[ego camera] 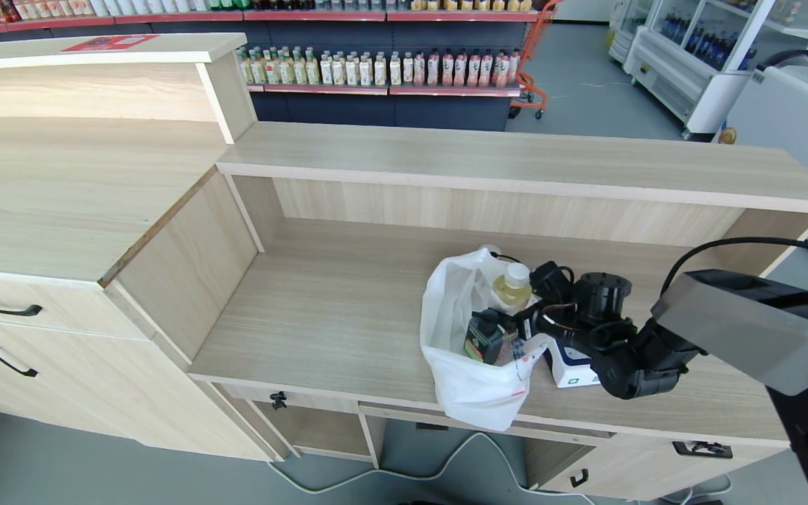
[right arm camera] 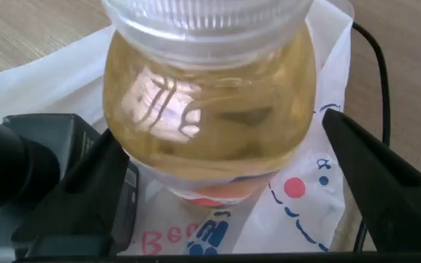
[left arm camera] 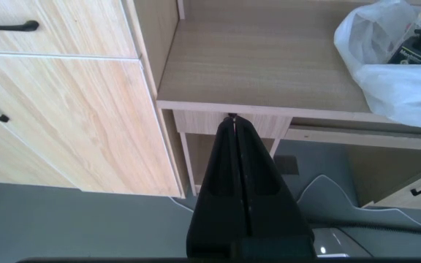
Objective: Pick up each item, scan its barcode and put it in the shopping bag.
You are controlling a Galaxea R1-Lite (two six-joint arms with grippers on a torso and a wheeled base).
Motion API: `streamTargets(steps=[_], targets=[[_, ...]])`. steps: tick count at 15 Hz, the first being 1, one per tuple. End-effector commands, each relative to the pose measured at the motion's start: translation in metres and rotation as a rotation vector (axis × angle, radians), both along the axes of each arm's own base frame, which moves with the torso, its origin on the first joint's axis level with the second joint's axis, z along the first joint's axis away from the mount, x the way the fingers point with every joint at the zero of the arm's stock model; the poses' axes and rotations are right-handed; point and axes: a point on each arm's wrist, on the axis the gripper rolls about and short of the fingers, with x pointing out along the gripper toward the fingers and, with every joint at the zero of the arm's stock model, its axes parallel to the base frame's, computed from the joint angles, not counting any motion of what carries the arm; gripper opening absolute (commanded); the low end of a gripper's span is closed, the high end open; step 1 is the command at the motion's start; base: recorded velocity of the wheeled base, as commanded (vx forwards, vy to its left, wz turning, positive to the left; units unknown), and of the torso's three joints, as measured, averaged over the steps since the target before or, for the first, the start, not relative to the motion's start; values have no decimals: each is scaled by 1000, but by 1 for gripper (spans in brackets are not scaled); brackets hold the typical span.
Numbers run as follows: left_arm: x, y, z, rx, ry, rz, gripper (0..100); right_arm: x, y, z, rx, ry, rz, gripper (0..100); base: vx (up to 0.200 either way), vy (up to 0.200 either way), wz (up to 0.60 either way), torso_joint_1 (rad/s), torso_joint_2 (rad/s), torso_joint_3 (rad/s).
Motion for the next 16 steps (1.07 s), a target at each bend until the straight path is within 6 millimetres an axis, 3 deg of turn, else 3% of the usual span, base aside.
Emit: streamTargets(steps=[1,4,7,10,11,12,13,14,16], targets=[[0,0,-1,0,2,0,0,-3,-4,20,18,-28,-6,100,0,0,0,0,0,0],[0,0,0,0,1,0,0,-23,-11,68,115,-49,-2,100,0,0,0,0,0,0],[0,0,0,0,1,0,0,-61,-22,110,180,-65,-14,100,0,0,0,0,0,0],[0,0,0,0,-1,0,0,-125,-42,168,247,-129,-61,100,0,0,0,0,0,0],[0,0,0,0,1,0,0,-149,-56,177,243,-144,-123,100,0,0,0,0,0,0],[0,0,0,0,1,0,0,-180,-71,177,234,-131,-216,100,0,0,0,0,0,0],[0,0,0,0,-1,0,0,-195,-78,173,227,-114,-261,100,0,0,0,0,0,0],[0,0,-1,0,2,0,0,-247,-91,154,208,-58,-383,100,0,0,0,0,0,0],[0,0,0,0,1,0,0,-309,-97,121,192,4,-445,100,0,0,0,0,0,0]])
